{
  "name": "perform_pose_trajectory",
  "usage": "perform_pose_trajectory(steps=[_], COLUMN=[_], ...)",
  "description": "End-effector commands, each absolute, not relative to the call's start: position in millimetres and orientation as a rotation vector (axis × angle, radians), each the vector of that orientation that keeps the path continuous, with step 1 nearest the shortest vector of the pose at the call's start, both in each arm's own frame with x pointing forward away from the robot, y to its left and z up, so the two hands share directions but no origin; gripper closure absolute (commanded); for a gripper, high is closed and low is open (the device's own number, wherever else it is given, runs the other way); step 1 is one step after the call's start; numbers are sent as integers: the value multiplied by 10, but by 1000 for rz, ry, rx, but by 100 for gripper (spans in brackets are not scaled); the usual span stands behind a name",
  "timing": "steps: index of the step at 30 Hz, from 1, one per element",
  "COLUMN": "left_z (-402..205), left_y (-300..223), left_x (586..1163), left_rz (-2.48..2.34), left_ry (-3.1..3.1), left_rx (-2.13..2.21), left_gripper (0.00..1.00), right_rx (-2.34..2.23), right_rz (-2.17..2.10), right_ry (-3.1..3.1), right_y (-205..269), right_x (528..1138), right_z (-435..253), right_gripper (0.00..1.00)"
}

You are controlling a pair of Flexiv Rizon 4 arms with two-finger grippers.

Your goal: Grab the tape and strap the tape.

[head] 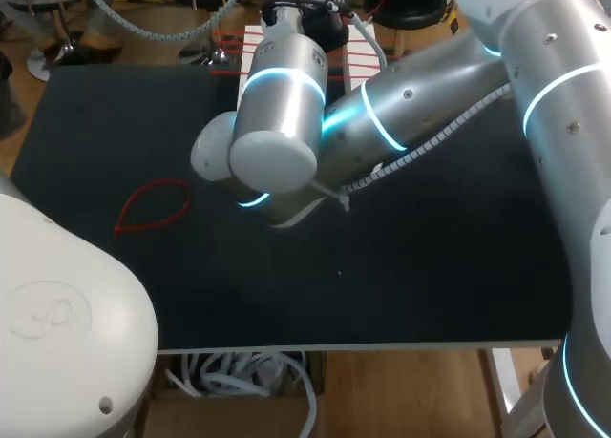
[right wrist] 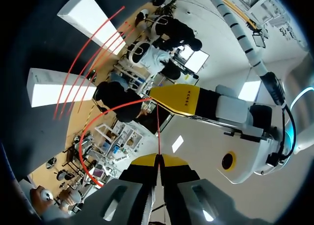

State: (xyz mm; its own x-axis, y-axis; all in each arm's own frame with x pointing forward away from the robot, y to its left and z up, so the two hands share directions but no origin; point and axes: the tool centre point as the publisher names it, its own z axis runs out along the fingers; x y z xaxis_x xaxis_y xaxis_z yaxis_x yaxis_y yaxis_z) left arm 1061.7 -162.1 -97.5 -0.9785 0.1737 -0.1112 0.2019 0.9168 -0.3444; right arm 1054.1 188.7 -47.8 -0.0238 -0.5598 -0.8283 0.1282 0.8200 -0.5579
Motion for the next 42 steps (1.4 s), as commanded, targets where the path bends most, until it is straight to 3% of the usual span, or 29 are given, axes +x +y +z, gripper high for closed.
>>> perform_pose_trajectory(steps=[1,42], left_z=[-972,-972], left_y=[-1622,-1622], left_x=[10622,10622], left_rz=[-549,-549], left_ry=[3001,3001], left_rx=[296,296], left_gripper=[100,100], right_rx=[-360,-350], right_rz=[-568,-573], right_ry=[1508,1518], right_y=[1922,2015], right_x=[10540,10545], right_z=[-452,-488], right_gripper=[100,100])
